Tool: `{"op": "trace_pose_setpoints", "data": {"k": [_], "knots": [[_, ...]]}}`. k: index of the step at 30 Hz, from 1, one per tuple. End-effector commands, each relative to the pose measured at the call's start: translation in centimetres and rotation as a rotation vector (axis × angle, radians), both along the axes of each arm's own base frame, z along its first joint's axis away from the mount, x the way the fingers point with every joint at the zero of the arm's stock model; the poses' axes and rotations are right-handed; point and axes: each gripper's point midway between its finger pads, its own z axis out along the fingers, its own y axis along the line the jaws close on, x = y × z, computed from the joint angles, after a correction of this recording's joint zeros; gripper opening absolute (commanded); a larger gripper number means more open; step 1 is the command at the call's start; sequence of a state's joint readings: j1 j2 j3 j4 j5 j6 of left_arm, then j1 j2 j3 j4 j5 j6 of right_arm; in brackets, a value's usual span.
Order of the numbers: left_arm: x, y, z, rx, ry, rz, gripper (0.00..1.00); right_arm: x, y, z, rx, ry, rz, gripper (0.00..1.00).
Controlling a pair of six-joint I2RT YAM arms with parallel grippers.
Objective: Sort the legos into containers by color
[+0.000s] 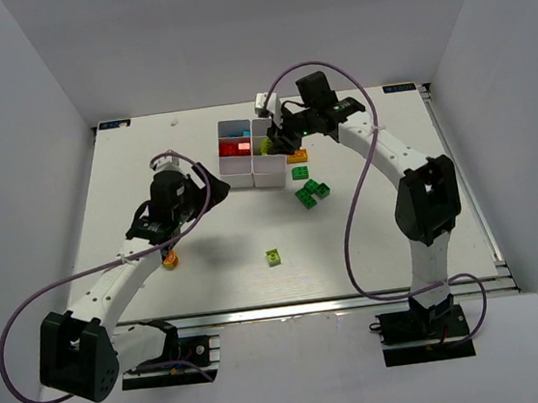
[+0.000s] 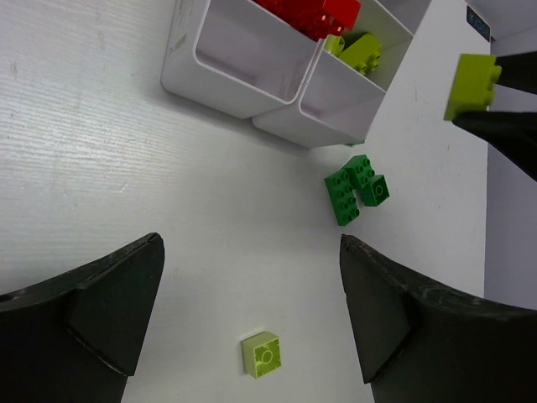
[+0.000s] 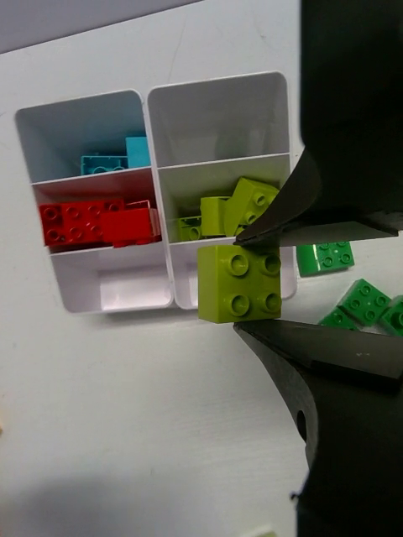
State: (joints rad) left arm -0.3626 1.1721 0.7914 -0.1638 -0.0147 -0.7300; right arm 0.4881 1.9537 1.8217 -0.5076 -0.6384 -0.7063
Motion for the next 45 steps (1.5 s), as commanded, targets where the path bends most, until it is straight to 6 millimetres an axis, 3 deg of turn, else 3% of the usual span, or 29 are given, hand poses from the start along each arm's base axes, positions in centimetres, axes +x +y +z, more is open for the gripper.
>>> {"op": "trace_pose_setpoints", "data": {"k": [1, 11, 15, 20, 24, 31, 35, 36, 37, 38, 40, 43, 44, 45], "knots": [[-0.7, 0.3, 0.3, -0.028, -0.009, 0.015, 0.94, 2.8, 0.7, 0.9, 0.012, -0.088, -0.049, 0.02], [-0.8, 0.2, 0.1, -0.050, -0.004, 0.016, 0.94, 5.9, 2.0, -1.8, -0.026, -0.173, -0.102, 0.18], [-0.7, 0.1, 0.1, -0.056, -0.004, 0.019, 0.94, 6.8, 2.1, -3.0, -0.049, -0.189, -0.134, 0.28], [-1.0, -0.9, 0.0, -0.092, 0.015, -0.027, 0.94, 7.7, 2.1, -4.5, -0.069, -0.193, -0.154, 0.37], [-1.2, -1.8, -0.2, -0.121, 0.025, -0.066, 0.94, 8.3, 2.0, -4.7, -0.075, -0.203, -0.177, 0.60], [-1.7, -3.6, -1.5, -0.178, 0.099, -0.147, 0.86, 7.9, 1.9, -3.4, -0.051, -0.192, -0.188, 0.71], [-2.4, -4.1, -2.8, -0.154, 0.176, -0.176, 0.78, 6.5, 0.5, -0.1, -0.025, -0.215, -0.207, 0.89], [-2.5, -4.2, -3.0, -0.145, 0.186, -0.181, 0.77, 6.1, 0.1, 0.2, -0.029, -0.221, -0.212, 0.90], [-2.7, -4.5, -3.2, -0.127, 0.193, -0.198, 0.76, 5.7, -0.4, 2.6, 0.005, -0.265, -0.228, 0.89], [-3.1, -4.5, -4.0, -0.107, 0.227, -0.202, 0.73, 5.4, -1.7, 1.0, -0.012, -0.240, -0.268, 0.89], [-3.6, -5.2, -4.4, -0.062, 0.244, -0.226, 0.71, 4.3, -2.9, 2.3, 0.021, -0.229, -0.284, 0.89], [-4.5, -5.9, -5.5, 0.012, 0.302, -0.248, 0.68, 2.3, -4.9, 1.8, 0.054, -0.101, -0.263, 0.70], [-5.0, -6.0, -6.2, 0.037, 0.335, -0.254, 0.68, 2.2, -5.7, 1.8, 0.066, -0.071, -0.265, 0.54], [-5.3, -6.6, -6.1, 0.051, 0.334, -0.269, 0.68, 1.8, -6.3, 1.0, 0.058, -0.043, -0.271, 0.46]]}}
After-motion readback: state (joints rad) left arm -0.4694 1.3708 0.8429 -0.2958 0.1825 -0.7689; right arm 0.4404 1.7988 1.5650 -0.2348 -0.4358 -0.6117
